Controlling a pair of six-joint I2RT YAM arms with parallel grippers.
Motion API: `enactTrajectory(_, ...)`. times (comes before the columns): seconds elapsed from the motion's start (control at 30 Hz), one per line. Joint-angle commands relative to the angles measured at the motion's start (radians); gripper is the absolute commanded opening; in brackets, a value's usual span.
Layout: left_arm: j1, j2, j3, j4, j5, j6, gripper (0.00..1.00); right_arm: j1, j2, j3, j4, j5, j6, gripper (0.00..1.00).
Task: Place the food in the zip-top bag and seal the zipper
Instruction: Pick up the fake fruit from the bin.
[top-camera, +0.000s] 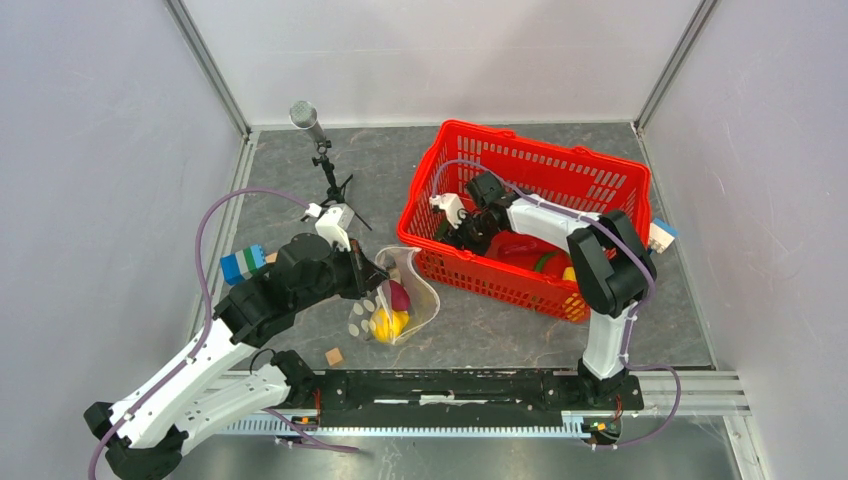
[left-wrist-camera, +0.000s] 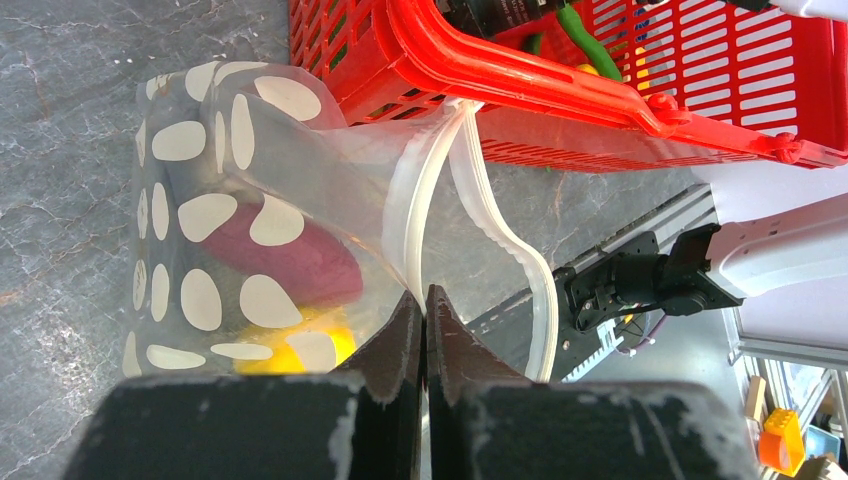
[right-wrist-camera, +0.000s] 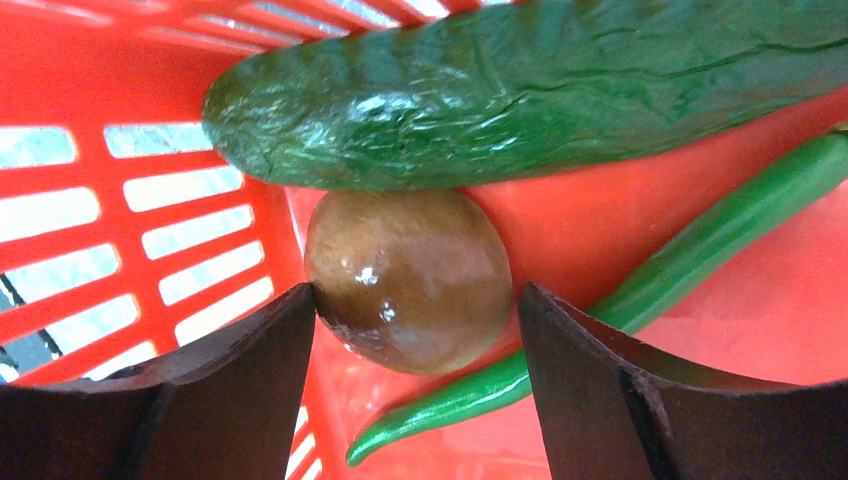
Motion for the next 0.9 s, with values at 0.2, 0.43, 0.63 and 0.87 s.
enactTrajectory(0.2, 0.001, -0.008, -0.005, 0.039, -0.008, 0.02, 0.05, -0.016, -0.021, -0.06, 0.094, 0.125, 0.108, 0.42)
enactTrajectory(0.43, 0.001, -0.015, -0.012, 0.039, -0.014, 0.02, 0.05, -0.039, -0.115, -0.086, 0.144, 0.133, 0.161, 0.27)
enactTrajectory(0.63, 0.001, -0.013, -0.01, 0.039, -0.017, 0.022, 0.05, -0.054, -0.248, -0.099, 0.189, 0.111, 0.198, 0.27)
enactTrajectory(0.87, 0.001, -0.008, -0.011, 0.04, -0.014, 0.021, 0.05, -0.082, -0.367, -0.133, 0.215, 0.189, 0.254, 0.27)
